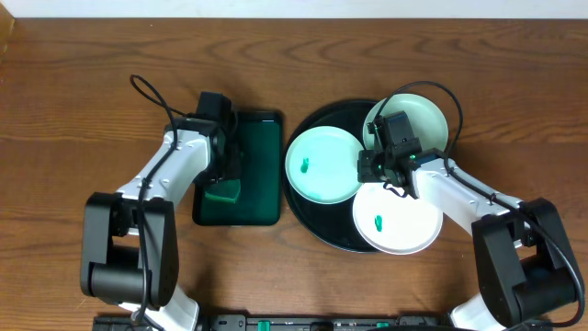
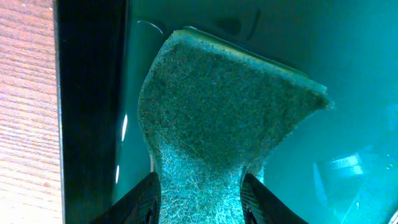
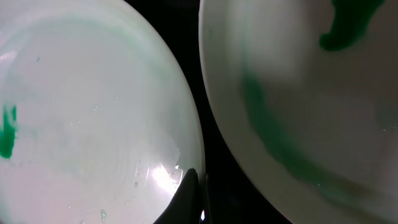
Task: Clean dirty plates on tray and stack at the side
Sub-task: 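Close left gripper on the green sponge and lift it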
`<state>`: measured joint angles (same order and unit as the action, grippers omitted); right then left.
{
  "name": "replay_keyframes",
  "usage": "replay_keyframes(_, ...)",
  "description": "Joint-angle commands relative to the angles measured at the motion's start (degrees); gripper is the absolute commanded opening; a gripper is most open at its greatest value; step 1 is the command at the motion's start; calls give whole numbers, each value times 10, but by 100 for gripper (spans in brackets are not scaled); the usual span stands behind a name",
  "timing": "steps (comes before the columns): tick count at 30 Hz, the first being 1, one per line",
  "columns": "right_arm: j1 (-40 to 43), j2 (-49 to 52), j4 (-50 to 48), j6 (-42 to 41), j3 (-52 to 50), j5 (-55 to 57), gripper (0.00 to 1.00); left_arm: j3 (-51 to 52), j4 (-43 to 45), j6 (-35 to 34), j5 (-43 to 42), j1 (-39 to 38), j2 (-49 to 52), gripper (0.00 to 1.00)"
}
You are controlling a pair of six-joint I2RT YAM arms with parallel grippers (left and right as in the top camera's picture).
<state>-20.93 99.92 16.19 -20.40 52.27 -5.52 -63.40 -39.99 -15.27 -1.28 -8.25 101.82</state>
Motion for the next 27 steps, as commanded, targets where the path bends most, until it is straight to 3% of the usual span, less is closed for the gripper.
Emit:
replay_keyframes(1, -5, 5, 3, 1, -3, 5, 1, 5, 1, -13, 9, 2, 13, 43)
replay_keyframes(19, -5, 5, 3, 1, -3, 5, 2, 32, 24, -21, 2, 2, 14, 43)
replay_keyframes(23, -5, 5, 3, 1, -3, 5, 1, 41, 32, -25, 2, 2, 14, 33)
replay_keyframes(27, -5, 5, 3, 1, -3, 5, 2, 41, 33, -24, -16, 2, 14, 32)
